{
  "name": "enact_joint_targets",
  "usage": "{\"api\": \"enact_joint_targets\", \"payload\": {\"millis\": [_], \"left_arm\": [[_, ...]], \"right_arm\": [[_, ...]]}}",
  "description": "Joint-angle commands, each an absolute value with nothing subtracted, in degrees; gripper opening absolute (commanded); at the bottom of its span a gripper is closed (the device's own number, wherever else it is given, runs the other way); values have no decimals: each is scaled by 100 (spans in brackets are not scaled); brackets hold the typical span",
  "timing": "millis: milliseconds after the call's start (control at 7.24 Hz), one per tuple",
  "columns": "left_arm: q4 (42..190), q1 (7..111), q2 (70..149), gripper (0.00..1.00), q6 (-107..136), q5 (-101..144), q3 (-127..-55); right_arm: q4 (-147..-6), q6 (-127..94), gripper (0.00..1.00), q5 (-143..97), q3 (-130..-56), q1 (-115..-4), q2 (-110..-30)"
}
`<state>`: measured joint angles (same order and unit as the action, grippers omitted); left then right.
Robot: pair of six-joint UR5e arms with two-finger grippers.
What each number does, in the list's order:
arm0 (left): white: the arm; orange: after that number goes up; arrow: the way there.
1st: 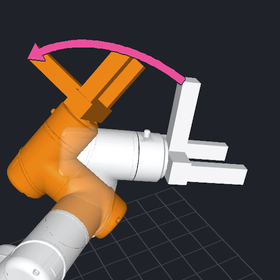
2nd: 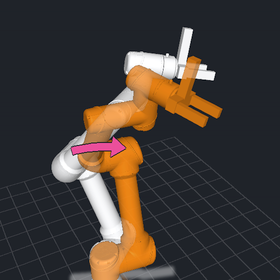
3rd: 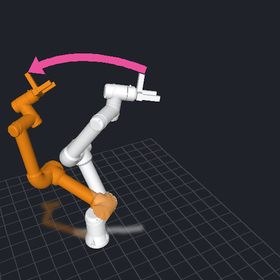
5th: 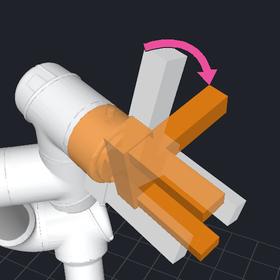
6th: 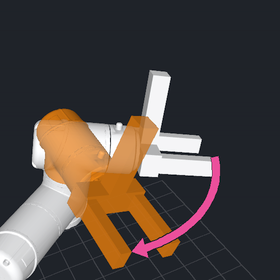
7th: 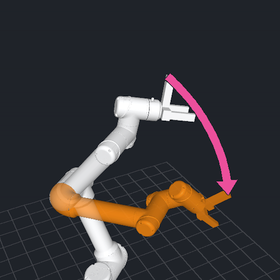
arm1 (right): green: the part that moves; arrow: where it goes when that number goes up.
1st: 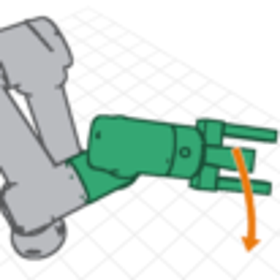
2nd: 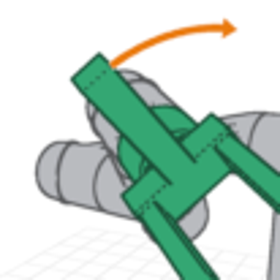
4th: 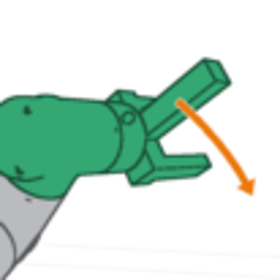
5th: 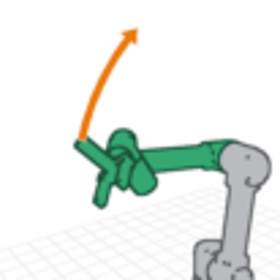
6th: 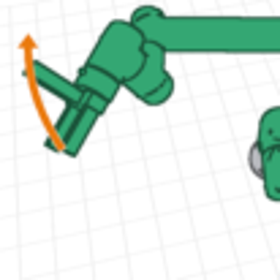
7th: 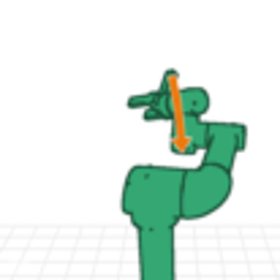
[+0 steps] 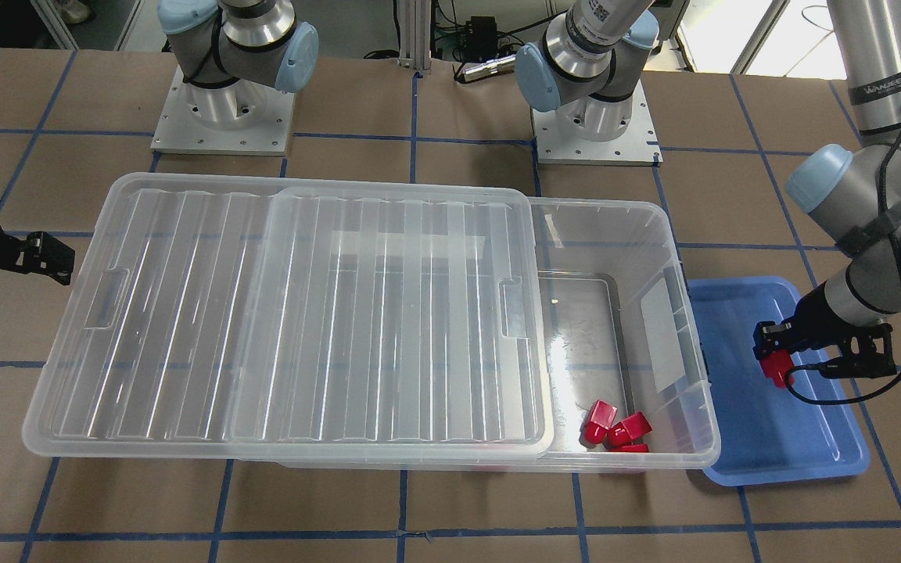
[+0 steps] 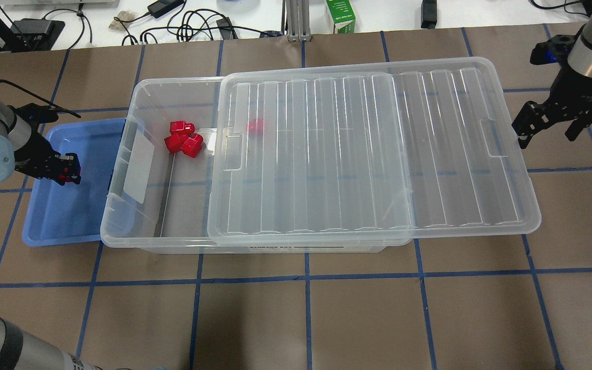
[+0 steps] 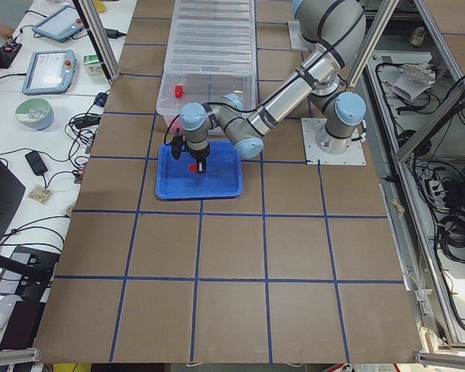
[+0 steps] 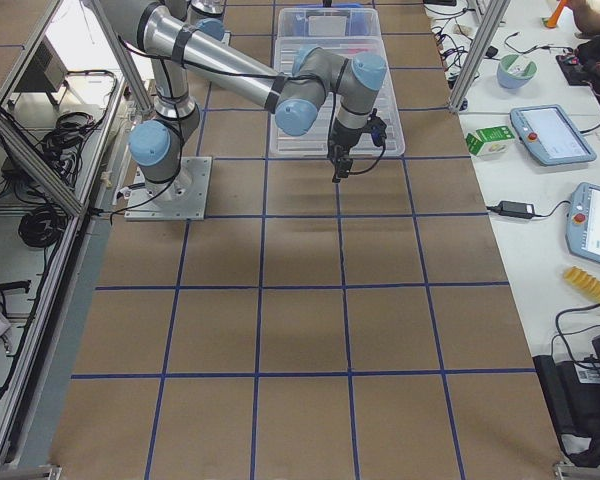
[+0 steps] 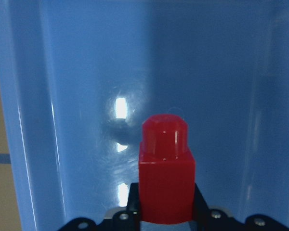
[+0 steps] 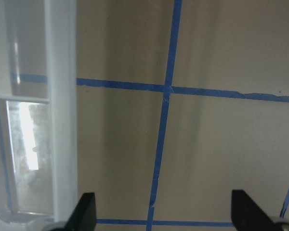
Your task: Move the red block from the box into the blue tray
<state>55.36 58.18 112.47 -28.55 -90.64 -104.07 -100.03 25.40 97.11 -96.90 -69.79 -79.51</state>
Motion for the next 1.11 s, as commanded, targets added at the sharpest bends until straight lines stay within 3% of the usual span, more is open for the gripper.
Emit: {"api": "enact_joint_targets", "payload": {"millis": [0, 553, 967], "left_arm": [[6008, 5879, 10910, 100, -2856, -9070, -10196], [8784, 6598, 9435, 100, -2769, -9105, -8800], [8842, 8106, 8878, 100, -1954, -9088, -8867]], "right_arm": [[-10090, 2488, 100, 9686, -9756, -7031, -7998], [-10099, 2400, 100, 9202, -9756, -7644, -7998], [-10116, 1620, 100, 9185, -9712, -8330, -7972]]}}
